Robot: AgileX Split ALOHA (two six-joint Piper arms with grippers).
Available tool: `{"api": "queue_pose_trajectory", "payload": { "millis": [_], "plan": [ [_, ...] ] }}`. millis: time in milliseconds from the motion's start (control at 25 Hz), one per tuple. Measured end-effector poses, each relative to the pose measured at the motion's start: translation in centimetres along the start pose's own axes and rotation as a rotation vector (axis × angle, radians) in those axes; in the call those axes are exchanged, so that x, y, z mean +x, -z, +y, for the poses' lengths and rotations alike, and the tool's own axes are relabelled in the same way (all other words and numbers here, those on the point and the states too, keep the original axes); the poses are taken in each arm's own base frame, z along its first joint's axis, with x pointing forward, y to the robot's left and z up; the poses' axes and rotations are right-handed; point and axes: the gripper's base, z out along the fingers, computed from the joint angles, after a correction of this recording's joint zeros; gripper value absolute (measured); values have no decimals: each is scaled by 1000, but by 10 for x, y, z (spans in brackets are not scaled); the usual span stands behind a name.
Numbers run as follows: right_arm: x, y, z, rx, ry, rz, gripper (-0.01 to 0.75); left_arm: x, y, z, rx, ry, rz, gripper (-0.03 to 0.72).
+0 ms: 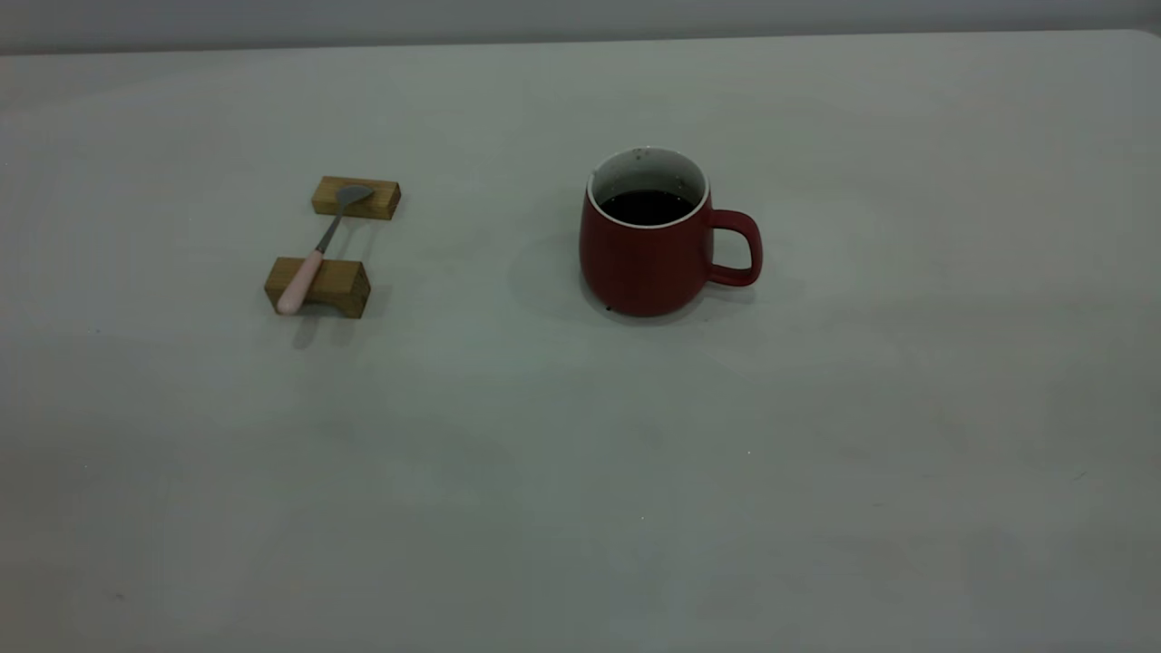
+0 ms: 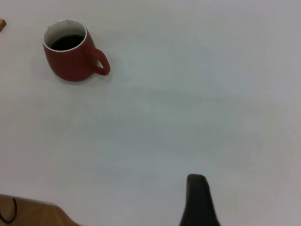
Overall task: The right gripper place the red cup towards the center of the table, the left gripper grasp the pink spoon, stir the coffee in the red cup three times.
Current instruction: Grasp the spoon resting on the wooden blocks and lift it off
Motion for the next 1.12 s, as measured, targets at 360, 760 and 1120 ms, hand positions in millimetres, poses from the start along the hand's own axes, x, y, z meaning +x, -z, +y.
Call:
{"api": "queue_pose_trajectory", "payload": {
  "millis": [360,760,1120],
  "plan": [
    [0,0,0,0,-1,-1,587,-47,3,0,-43,45,-10,449],
    [0,0,0,0,-1,-2,587,-145,-99,-32,10,64,243,662],
    [0,0,0,0,-1,-2,587,-151,-223,-59,57,70,485,668]
  ]
}}
